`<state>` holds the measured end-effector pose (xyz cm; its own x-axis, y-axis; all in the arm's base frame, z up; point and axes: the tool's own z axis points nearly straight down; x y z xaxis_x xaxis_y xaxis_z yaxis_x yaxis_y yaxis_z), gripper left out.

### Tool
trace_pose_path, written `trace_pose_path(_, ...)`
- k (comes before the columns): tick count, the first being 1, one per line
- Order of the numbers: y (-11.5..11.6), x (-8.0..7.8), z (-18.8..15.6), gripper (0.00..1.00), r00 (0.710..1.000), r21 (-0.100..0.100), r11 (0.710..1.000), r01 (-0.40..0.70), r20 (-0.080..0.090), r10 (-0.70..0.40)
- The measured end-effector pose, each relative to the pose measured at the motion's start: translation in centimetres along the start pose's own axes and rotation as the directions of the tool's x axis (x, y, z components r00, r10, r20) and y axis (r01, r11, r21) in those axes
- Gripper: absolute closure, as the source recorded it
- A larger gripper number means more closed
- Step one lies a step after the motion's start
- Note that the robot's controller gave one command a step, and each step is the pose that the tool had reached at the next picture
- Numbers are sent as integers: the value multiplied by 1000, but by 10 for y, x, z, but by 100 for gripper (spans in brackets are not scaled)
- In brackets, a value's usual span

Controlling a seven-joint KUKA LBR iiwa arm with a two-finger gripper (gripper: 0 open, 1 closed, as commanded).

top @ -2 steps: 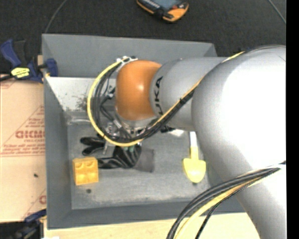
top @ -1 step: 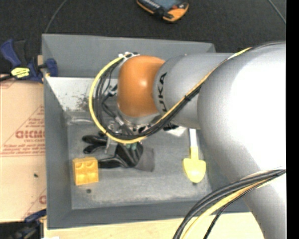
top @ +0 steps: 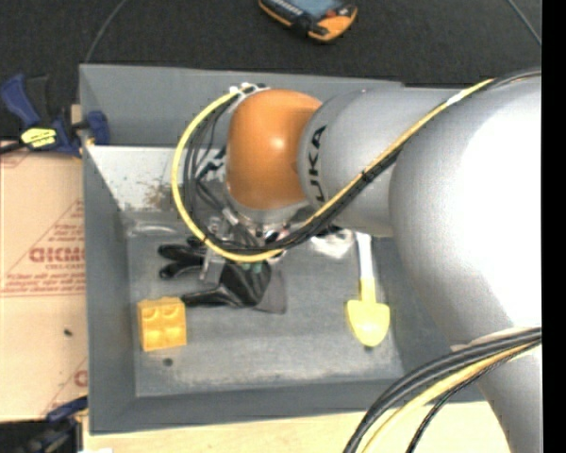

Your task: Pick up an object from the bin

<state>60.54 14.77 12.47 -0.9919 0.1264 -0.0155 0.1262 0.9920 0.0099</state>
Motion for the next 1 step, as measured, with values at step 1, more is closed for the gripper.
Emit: trace_pose_path(1, 0, 0, -6, 100, 1000, 0, 1000, 0, 0, 0)
